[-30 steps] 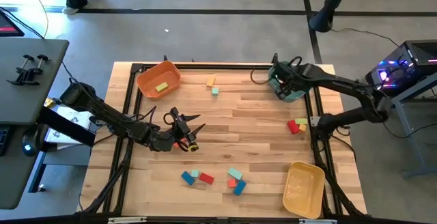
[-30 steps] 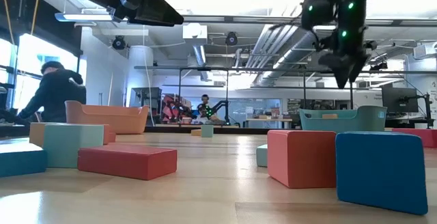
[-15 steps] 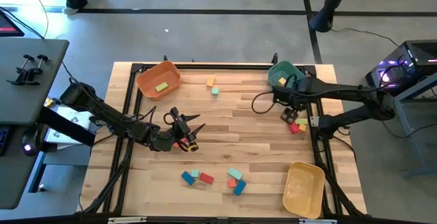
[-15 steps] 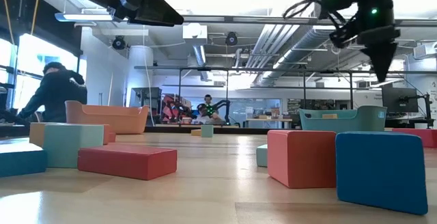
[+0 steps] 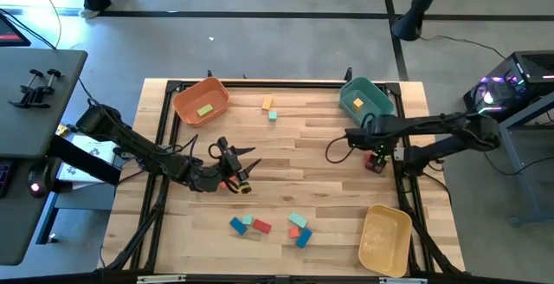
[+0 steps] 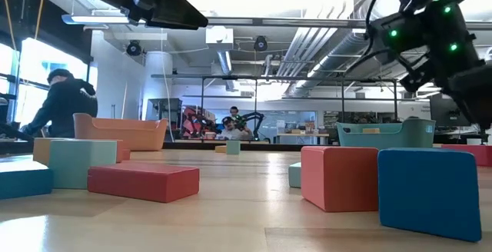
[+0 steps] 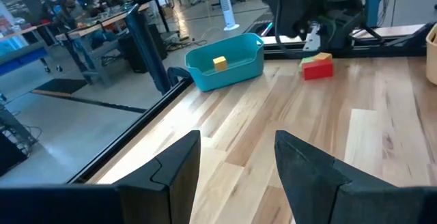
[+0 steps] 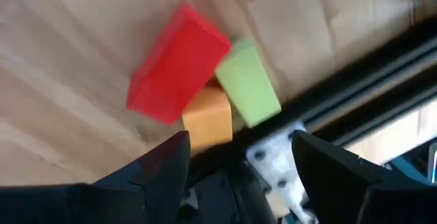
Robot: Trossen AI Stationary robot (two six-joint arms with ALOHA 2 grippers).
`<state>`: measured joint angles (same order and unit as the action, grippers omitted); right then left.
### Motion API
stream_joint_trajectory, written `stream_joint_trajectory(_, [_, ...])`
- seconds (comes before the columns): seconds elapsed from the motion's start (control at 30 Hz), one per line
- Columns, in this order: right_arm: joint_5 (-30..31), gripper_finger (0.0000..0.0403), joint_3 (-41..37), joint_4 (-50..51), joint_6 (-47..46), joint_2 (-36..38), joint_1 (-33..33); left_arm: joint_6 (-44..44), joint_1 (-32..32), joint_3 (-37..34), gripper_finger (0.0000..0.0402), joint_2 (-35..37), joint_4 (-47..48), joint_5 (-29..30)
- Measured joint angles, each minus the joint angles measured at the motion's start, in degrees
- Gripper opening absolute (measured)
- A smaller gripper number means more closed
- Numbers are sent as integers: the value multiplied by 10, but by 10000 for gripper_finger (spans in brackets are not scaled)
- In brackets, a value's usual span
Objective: Sort blocks by size
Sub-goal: Put the yellow cube block into the yellow bin
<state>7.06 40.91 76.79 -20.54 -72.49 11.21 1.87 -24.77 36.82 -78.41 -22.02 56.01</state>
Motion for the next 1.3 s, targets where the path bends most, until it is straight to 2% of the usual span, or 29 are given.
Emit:
stream_joint_trajectory(0.23, [-11,254,-18,-23,36,-52,0,0,0,0,174,0,0,0])
stream_joint_trajectory(0.57, [-24,254,-21,-53,46,-140,0,0,0,0,174,0,0,0])
stream_joint_trajectory(1.0, [-43,252,-24,-58,54,-215,0,-2,0,0,174,0,-1,0])
stream_joint_trajectory(1.13, [-42,224,-24,-70,43,-237,0,-2,0,0,174,0,-1,0])
stream_joint_trajectory(1.3, [-39,150,-24,-70,35,-250,0,-2,0,0,174,0,-1,1])
